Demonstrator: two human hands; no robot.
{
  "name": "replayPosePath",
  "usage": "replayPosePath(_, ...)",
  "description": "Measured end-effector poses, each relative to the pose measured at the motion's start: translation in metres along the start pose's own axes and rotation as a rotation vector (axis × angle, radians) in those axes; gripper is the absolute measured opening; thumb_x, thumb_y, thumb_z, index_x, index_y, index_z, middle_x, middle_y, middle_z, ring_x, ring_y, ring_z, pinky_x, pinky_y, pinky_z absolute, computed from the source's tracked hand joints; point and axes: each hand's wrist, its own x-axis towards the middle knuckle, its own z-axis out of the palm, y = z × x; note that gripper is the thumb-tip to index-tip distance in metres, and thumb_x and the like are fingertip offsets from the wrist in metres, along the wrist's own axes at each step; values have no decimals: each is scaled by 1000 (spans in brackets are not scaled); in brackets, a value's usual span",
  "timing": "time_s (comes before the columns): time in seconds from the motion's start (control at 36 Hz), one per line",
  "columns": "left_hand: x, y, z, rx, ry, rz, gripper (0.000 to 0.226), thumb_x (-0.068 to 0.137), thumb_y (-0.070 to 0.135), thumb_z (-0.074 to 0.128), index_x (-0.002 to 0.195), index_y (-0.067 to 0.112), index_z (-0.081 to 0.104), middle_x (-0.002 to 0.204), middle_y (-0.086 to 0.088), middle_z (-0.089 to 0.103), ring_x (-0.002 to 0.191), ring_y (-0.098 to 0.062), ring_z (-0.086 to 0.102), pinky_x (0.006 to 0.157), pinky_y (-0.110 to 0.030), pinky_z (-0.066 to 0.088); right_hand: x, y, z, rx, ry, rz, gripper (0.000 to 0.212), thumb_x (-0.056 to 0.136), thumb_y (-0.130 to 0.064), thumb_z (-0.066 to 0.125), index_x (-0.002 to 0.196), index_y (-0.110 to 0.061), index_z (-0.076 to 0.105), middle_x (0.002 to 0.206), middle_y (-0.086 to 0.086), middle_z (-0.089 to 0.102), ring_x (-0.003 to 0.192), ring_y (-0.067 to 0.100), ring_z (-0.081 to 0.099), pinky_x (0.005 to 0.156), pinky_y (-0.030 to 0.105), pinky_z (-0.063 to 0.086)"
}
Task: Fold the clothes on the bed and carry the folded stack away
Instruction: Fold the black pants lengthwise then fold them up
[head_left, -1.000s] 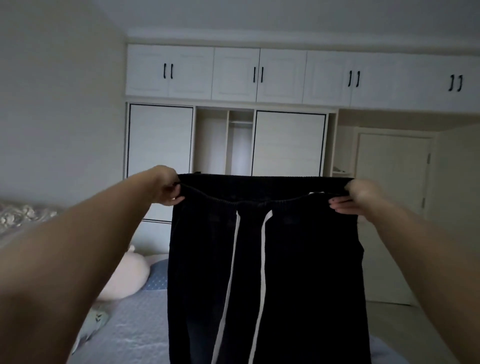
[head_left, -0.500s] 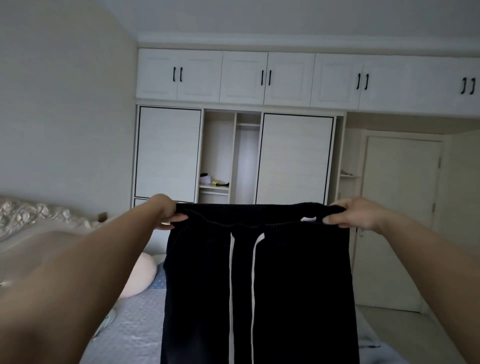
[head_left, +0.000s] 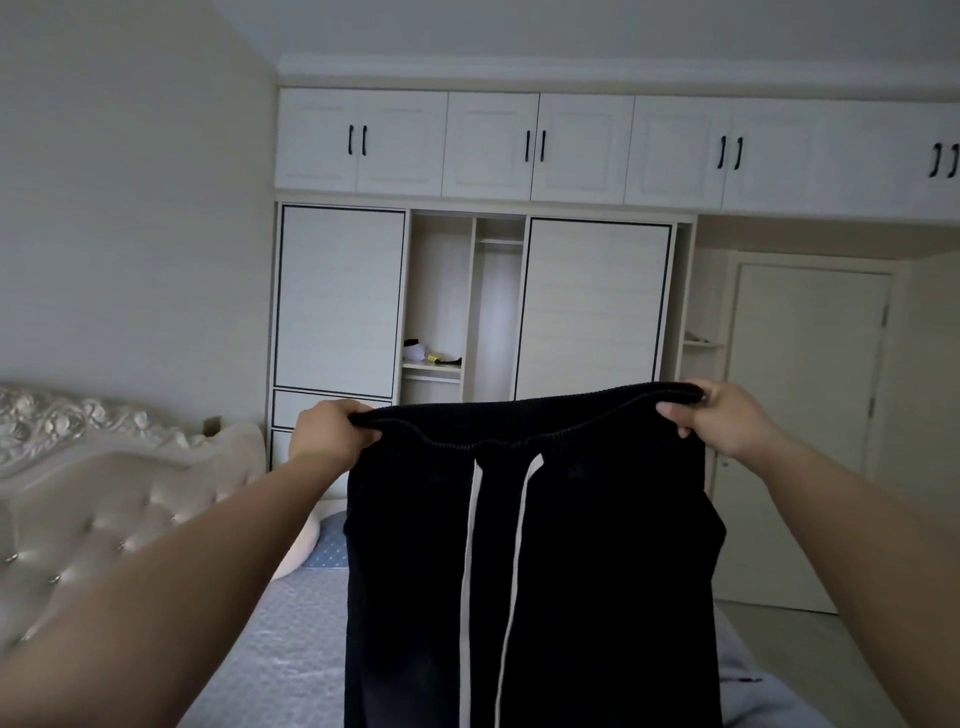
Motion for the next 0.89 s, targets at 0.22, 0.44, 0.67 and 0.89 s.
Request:
replayPosePath(0.22,0,21,7,-180,382,171,14,88,24,64,102,21,67,98,-7,54,100,-31,53,82,-35,45,-1,-22,-4,327,212,-32,16,95,-12,53,81,-17,57,66,1,56,65,16,51,66,26,41)
replayPosePath(0.44,-6,74,4,-502,-259,581,27,89,-3,59,88,24,59,87,5,60,74,-2,55,73,-12,41,2,-55,-29,104,-364,137,20,97,-4,46,90,-19,57,73,1,64,73,9,63,67,29,47)
replayPosePath(0.67,-45,109,38,-500,-617,612,9,87,1,64,91,9,66,85,-6,65,82,-14,59,80,-25,46,-6,-68,3,28,-723,25,32,93,6,44,92,-23,60,89,-6,62,80,2,60,76,26,46)
replayPosePath(0.89,-67,122,66,-879,-604,442,23,95,4,52,116,-2,59,100,-7,65,85,-3,64,78,-13,49,-13,-79,16,441,-838,30,35,92,14,31,92,-13,54,79,3,55,70,12,56,64,27,47)
